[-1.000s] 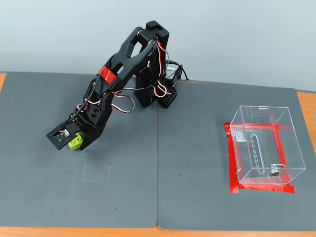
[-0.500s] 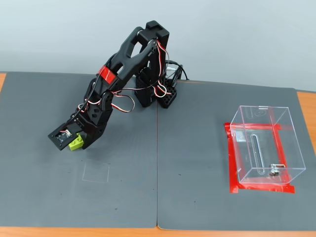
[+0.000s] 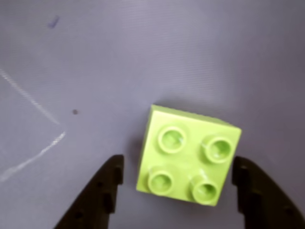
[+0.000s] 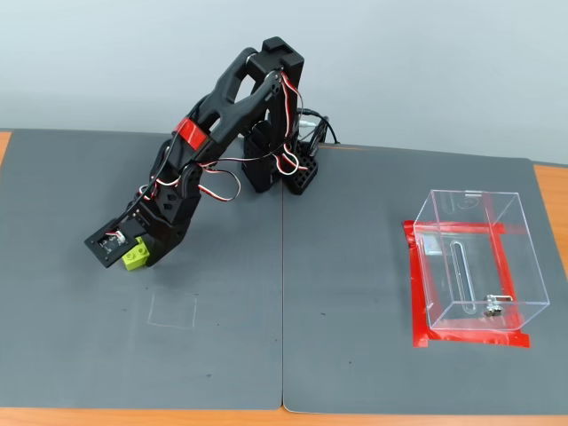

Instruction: Pick the green lego block and place it into the transparent box

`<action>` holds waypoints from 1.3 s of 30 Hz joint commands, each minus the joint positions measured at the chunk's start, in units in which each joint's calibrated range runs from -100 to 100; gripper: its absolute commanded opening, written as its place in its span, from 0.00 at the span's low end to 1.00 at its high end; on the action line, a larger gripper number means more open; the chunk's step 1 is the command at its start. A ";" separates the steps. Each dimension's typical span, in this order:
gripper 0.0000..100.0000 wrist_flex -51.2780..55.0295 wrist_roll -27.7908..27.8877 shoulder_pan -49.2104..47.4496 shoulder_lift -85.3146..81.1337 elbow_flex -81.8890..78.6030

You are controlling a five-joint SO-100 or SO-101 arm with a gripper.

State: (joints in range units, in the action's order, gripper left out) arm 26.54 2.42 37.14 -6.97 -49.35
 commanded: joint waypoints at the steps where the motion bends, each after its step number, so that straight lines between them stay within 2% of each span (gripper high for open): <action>1: 0.26 -0.41 0.21 0.27 -0.28 2.81; 8: 0.24 -0.41 0.21 0.27 -0.28 2.81; 13: 0.14 -0.41 0.21 0.27 -0.28 2.81; 16: 0.12 -0.41 0.21 0.27 -0.28 2.72; 30: 0.12 0.28 1.31 -0.25 -1.64 2.81; 39: 0.12 0.46 1.20 -3.16 -11.47 1.90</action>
State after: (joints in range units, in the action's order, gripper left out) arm 26.54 3.44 35.37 -13.25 -49.35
